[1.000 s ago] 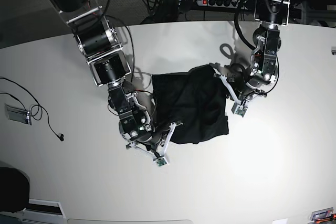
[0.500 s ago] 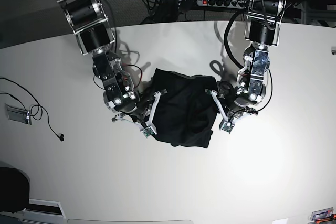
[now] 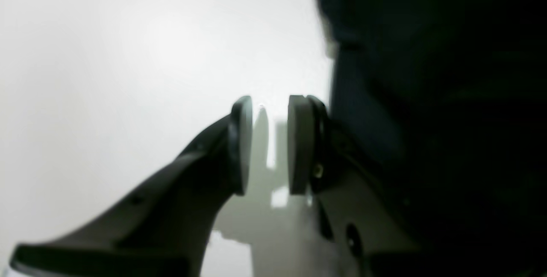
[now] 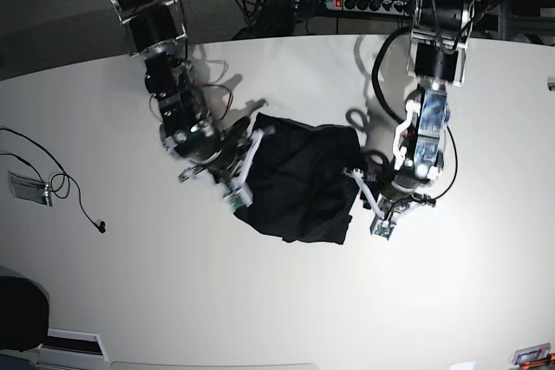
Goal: Fold the T-shirt properly
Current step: 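Grasp opposite sides of the shirt with both grippers, then hold the shirt with both grippers and square it into a neat stack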
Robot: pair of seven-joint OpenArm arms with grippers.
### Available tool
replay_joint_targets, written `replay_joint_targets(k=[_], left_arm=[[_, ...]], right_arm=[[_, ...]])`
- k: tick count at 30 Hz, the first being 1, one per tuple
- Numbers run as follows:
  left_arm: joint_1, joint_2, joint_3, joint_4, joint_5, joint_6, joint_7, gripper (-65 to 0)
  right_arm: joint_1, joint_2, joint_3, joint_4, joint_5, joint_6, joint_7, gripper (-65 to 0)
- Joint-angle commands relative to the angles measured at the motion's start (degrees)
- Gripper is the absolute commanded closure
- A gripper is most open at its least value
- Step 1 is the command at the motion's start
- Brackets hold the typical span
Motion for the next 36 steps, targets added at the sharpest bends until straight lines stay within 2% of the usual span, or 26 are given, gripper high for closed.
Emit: replay_joint_targets(k=[1,5,7,11,13,16,18,21,24,29,33,36], left_arm=[[0.7,-0.1,-0.1,4.9,-0.1,-0.3,-1.0,-14.5],[9.4,0.0,-0.2,17.8,0.0,-0.3,-0.7,-14.5],[13.3,0.1,-0.2,19.5,0.0,-0.2,-0.7,-14.5],[17.5,-0.1,-0.2,18.7,-0.4,1.6,-1.0,-14.5],[17.7,0.2,-0.2,17.4,-0.4,1.9,-1.1,-14.5],[17.2,1.9,-0.3,13.3,-0.3,1.9,-1.2,-14.5],[16.5,2.3,-0.3,11.8,-0.4,1.9,-2.5,-14.5],[16.7,2.8,-0.2,11.5,-0.1,1.9,-3.9,-14.5],[16.7,2.7,-0.2,11.5,-0.1,1.9,-3.9,-14.5],[16.5,2.7,-0.2,11.5,-0.1,1.9,-3.9,-14.5],[16.3,2.6,-0.6,11.4,0.0,1.9,-3.9,-14.5],[14.6,2.7,-3.9,10.3,0.0,1.9,-3.9,-14.5]], right_arm=[[2.2,0.5,1.9,1.1,-0.2,-0.1,-0.6,0.0],[10.3,0.5,3.1,-0.1,-0.1,-0.1,-3.6,0.0],[14.1,0.5,1.8,-3.5,-0.1,-0.1,-3.4,0.0],[16.3,0.4,-2.4,-9.1,-0.1,-0.1,-3.1,0.0],[17.7,-0.7,-4.2,-13.5,-0.1,-0.1,-1.0,0.0],[22.5,-6.2,-6.3,-23.1,-0.1,-0.1,3.1,0.0],[24.9,-8.7,-6.4,-29.6,-0.1,-0.1,6.2,0.0],[25.6,-9.3,-6.4,-34.8,-0.1,-0.1,8.5,0.0],[26.7,-10.9,-6.4,-34.8,-0.2,-0.1,8.5,0.0],[27.2,-11.1,-6.8,-36.5,-0.2,-0.1,10.0,0.0],[27.1,-11.1,-11.1,-40.5,-0.2,-0.1,11.1,0.0],[26.9,-11.1,-13.0,-38.4,-0.2,-0.1,11.5,0.0]])
